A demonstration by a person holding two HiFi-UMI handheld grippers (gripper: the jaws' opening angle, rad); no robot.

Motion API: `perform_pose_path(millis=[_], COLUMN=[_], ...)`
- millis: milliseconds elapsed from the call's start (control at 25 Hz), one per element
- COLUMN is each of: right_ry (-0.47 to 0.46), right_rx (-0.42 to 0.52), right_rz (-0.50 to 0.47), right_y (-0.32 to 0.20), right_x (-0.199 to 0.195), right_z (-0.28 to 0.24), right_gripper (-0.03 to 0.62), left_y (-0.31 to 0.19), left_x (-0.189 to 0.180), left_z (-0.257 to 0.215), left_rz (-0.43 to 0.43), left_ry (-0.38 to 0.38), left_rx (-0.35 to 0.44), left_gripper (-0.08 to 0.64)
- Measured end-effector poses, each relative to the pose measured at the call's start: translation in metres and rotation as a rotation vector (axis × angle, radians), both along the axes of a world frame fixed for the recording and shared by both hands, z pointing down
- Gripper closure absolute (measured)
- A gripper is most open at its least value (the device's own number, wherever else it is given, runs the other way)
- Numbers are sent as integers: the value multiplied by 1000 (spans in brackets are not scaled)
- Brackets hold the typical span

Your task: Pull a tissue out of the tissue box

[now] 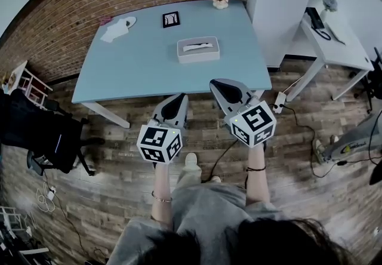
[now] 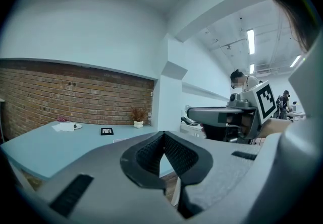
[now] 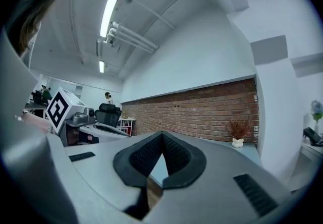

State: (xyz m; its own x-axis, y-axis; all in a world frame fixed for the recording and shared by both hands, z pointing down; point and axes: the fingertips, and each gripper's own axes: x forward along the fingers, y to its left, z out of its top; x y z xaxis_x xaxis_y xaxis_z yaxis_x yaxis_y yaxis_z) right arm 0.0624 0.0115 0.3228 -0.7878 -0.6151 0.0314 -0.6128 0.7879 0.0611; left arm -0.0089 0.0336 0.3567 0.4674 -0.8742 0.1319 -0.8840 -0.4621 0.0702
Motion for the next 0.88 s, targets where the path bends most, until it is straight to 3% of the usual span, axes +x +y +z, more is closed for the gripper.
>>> perform_pose_path(millis=[880], right_ry=[73], right_rx=[-76], right_rz=[109], right_y=[-137], right_x=[-65], right_z=[30], right_gripper=[594], left_y=[-150], left_x=[-50], left_z=[20], left_rz=[168], left_ry=[24], left_rx=[-40], left_gripper=[557])
